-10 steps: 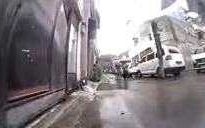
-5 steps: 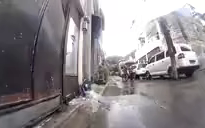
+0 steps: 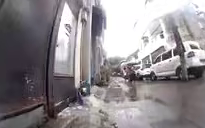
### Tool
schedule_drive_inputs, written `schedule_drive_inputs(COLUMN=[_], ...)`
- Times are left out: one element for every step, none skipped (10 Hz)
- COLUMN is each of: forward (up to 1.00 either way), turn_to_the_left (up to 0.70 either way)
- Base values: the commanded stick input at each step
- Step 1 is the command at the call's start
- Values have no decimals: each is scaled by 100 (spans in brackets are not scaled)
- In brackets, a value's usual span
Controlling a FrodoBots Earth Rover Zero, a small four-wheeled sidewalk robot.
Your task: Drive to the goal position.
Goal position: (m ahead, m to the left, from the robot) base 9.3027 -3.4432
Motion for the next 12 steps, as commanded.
schedule_drive_inputs(forward=[99,99,99,99,99,99,99,99,99,99,99,99], turn_to_the_left=[-29,-3,0,0,0,-14,-36,0,0,14,40,40])
